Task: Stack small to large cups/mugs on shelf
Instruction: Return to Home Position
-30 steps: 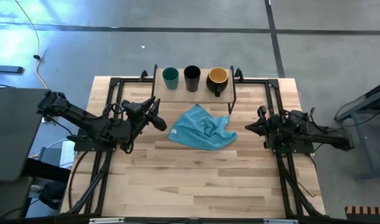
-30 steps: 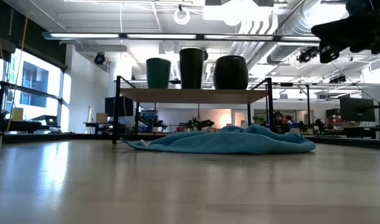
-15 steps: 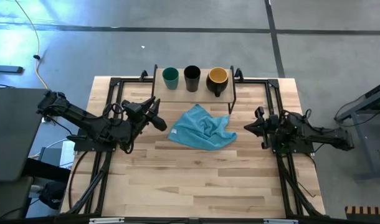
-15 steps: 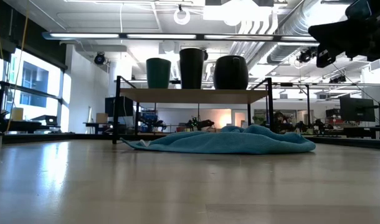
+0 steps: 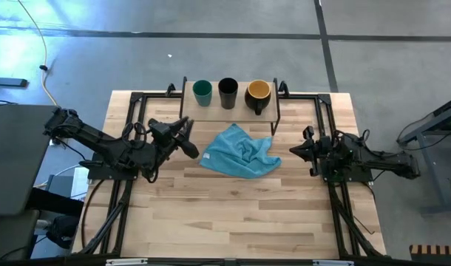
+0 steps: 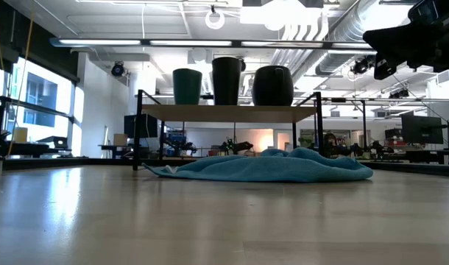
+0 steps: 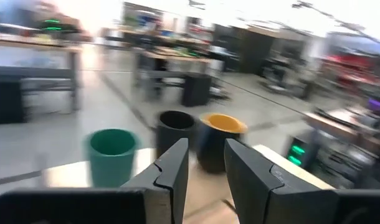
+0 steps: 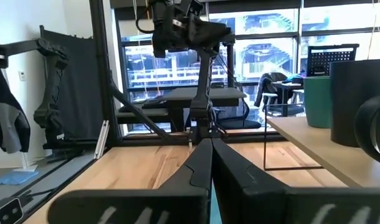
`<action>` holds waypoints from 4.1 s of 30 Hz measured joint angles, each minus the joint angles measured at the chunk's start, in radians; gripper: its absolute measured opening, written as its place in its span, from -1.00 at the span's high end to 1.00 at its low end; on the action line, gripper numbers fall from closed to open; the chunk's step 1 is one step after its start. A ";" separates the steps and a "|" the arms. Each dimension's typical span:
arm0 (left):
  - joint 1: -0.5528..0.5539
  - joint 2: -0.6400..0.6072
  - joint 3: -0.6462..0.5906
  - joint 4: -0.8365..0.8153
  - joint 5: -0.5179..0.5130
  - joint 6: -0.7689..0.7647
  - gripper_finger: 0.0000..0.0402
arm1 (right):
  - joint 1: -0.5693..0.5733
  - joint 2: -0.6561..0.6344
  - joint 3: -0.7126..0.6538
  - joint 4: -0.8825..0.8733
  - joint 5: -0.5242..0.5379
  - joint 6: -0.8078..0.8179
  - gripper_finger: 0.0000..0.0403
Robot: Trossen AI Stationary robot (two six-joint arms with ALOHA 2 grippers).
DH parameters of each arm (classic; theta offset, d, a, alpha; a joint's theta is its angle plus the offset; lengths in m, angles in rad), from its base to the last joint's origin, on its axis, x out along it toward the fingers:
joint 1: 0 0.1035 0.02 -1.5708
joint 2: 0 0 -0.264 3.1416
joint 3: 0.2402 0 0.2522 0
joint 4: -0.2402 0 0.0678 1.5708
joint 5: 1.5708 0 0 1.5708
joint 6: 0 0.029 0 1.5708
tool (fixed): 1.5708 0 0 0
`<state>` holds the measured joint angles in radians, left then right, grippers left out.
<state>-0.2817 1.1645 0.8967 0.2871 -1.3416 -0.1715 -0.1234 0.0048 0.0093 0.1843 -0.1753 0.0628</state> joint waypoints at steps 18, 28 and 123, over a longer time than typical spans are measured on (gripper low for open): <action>0.000 -0.150 -0.042 -0.051 0.085 0.192 0.53 | 0.000 0.000 0.000 0.000 0.001 0.025 1.00; 0.000 -0.299 -0.136 -0.051 0.133 0.201 0.53 | 0.000 0.000 -0.001 0.001 0.011 0.027 1.00; 0.372 -0.837 -0.682 0.231 0.728 0.092 0.52 | 0.000 0.000 -0.001 0.005 0.100 0.056 1.00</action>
<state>0.0906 0.3279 0.2149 0.5183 -0.6132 -0.0800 -0.1238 0.0051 0.0082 0.1894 -0.0749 0.1185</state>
